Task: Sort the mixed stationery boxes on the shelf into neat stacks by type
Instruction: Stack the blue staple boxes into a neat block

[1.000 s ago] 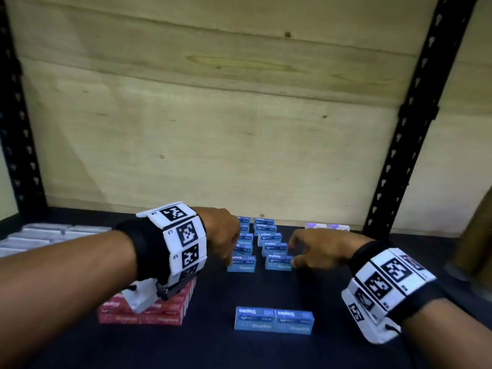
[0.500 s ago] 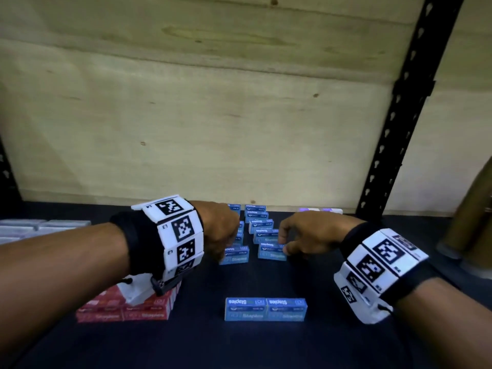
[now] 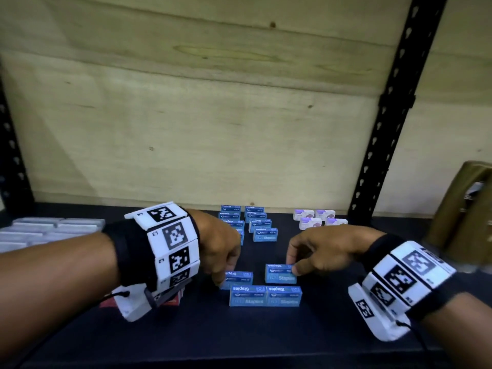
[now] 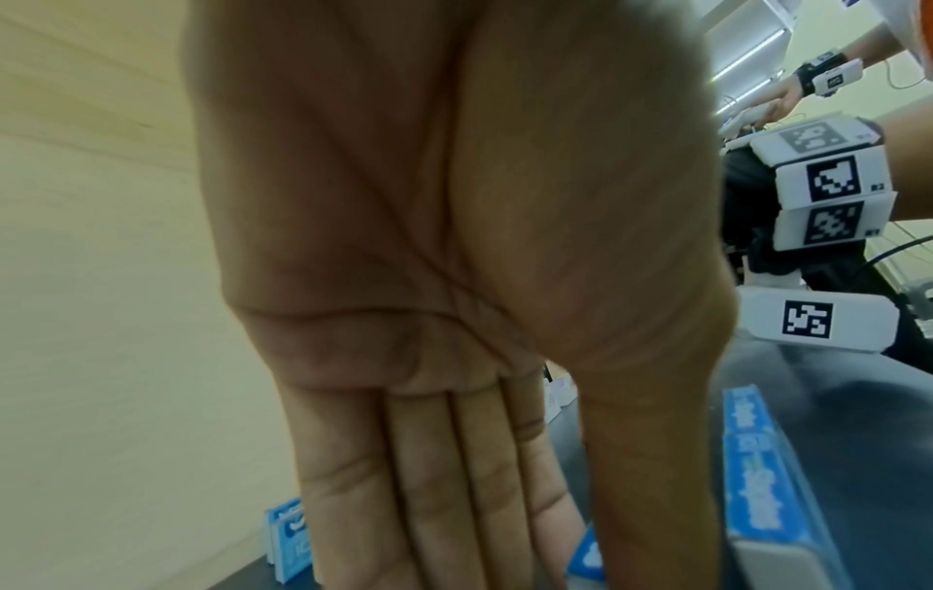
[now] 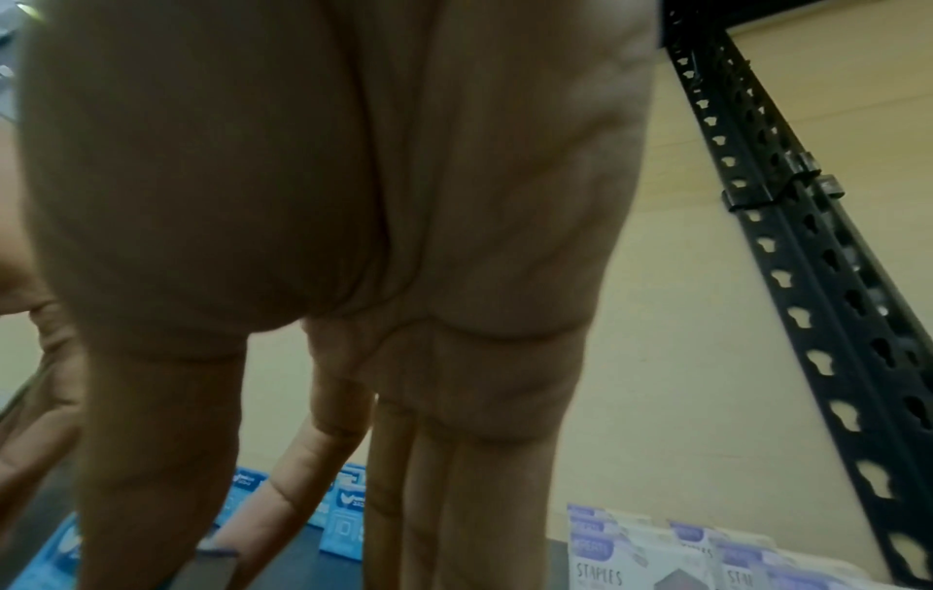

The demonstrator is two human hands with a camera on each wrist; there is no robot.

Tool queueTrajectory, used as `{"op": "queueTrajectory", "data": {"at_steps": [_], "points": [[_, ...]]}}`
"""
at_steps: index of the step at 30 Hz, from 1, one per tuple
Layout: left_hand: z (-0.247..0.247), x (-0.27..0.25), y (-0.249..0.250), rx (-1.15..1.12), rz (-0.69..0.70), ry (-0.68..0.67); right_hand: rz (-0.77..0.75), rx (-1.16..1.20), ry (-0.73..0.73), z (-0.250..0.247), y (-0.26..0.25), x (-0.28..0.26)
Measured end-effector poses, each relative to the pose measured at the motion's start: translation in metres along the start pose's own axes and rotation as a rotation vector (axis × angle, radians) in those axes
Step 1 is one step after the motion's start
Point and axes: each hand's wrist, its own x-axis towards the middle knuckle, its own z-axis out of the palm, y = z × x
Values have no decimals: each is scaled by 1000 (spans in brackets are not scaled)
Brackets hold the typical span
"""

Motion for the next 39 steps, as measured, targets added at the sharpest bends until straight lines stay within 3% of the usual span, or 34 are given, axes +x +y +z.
{"op": "queueTrajectory", "data": {"at_steps": [15,39], "points": [[4,-20,1,41,106,-60,-29,211,-155,2,11,-19],[4,-5,-2,27,124,-109,-120,97,-149,2,9,-22]]}}
